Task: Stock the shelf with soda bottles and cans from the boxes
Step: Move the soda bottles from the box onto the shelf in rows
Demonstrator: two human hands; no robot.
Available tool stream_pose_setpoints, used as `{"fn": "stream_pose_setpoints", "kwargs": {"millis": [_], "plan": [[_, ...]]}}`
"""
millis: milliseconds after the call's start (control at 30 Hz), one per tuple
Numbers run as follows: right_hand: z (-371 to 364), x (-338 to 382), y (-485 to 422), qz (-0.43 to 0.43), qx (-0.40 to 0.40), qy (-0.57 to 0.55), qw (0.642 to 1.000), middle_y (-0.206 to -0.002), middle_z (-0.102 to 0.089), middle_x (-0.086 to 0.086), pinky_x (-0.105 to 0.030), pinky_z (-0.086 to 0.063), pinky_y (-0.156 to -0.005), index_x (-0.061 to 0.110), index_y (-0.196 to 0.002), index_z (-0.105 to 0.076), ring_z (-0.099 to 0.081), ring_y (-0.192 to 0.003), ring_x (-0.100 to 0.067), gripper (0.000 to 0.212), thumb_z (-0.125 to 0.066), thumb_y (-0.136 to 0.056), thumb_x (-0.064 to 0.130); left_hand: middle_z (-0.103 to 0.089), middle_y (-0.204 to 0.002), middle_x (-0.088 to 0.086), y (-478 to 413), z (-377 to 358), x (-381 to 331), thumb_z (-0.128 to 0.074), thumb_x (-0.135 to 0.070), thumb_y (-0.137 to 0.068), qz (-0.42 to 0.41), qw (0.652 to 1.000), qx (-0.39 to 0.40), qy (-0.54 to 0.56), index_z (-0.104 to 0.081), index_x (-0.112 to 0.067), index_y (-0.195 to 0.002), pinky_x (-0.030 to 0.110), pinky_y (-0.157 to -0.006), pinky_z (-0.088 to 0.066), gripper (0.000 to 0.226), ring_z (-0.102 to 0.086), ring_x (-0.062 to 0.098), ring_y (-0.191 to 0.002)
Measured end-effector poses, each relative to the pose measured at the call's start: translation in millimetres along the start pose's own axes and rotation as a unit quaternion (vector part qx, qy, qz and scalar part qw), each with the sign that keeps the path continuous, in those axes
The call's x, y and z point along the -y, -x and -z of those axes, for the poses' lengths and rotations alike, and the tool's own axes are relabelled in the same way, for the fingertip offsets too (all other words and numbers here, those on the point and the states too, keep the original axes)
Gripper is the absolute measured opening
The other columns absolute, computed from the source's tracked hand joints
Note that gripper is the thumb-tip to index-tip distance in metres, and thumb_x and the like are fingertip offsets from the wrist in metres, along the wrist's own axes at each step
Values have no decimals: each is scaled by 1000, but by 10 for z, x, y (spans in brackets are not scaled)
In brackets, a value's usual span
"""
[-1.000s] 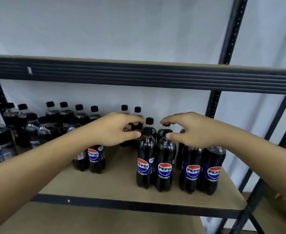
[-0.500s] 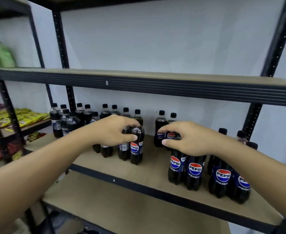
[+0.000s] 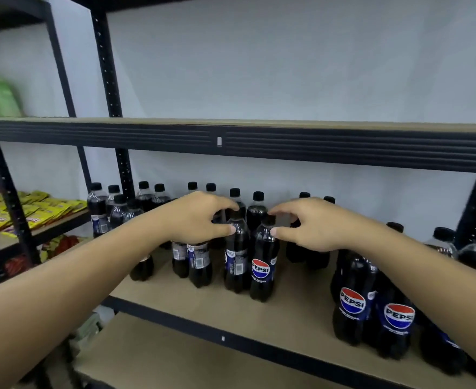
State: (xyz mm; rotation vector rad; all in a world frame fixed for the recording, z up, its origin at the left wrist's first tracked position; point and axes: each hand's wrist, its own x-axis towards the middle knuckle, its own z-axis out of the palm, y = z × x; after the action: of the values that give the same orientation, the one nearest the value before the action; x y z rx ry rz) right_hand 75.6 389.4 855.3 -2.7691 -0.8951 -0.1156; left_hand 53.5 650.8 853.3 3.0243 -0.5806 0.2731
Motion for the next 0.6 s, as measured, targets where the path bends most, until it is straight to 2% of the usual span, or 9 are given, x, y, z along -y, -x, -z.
{"fn": "stream_pose_setpoints", "kwargs": {"millis": [167, 300, 367, 433, 533, 600], "plan": [[-203, -9, -453, -66, 3, 7, 998, -149, -52, 7, -36, -45, -108, 35, -150, -43, -52, -130, -17, 58, -58, -96, 54, -48, -153, -2, -451, -199, 374, -58, -50, -98, -46, 999, 11, 0, -42, -27, -152, 36, -114, -39, 61, -45, 18, -138], [-366, -30, -620, -120, -3, 0, 993, -150, -51, 7, -35, -44, -109, 39, -151, -40, -50, -134, -18, 61, -56, -96, 58, -43, -158, -1, -700, -386, 516, -57, -52, -98, -79, 996, 21, -23, -35, -31, -156, 41, -114, -40, 65, -44, 22, -140], [-429, -50, -663, -136, -5, -3, 991, -142, -58, 6, -34, -47, -104, 41, -148, -44, -55, -126, -17, 57, -55, -95, 60, -47, -154, -1, -785, -456, 548, -57, -52, -98, -90, 995, 28, -9, -35, -33, -155, 40, -108, -45, 64, -50, 22, -134], [-462, -44, -677, -143, -14, -10, 990, -133, -63, 5, -31, -50, -98, 41, -143, -48, -59, -117, -15, 51, -55, -96, 58, -53, -149, 0, -841, -500, 555, -57, -49, -99, -98, 995, 30, 15, -36, -34, -154, 35, -101, -48, 60, -56, 22, -126], [-468, 1, -675, -151, -40, -5, 988, -127, -65, 6, -26, -46, -87, 37, -137, -55, -61, -110, -14, 40, -57, -99, 49, -60, -139, 4, -874, -525, 535, -56, -44, -101, -98, 994, 19, 48, -44, -32, -149, 29, -89, -48, 51, -60, 22, -117], [-462, 21, -674, -150, -54, -21, 987, -124, -65, 7, -27, -47, -86, 34, -130, -60, -61, -95, -7, 32, -59, -99, 43, -66, -125, 3, -875, -522, 506, -59, -43, -101, -94, 993, 11, 69, -51, -31, -144, 30, -85, -49, 45, -61, 20, -103]]}}
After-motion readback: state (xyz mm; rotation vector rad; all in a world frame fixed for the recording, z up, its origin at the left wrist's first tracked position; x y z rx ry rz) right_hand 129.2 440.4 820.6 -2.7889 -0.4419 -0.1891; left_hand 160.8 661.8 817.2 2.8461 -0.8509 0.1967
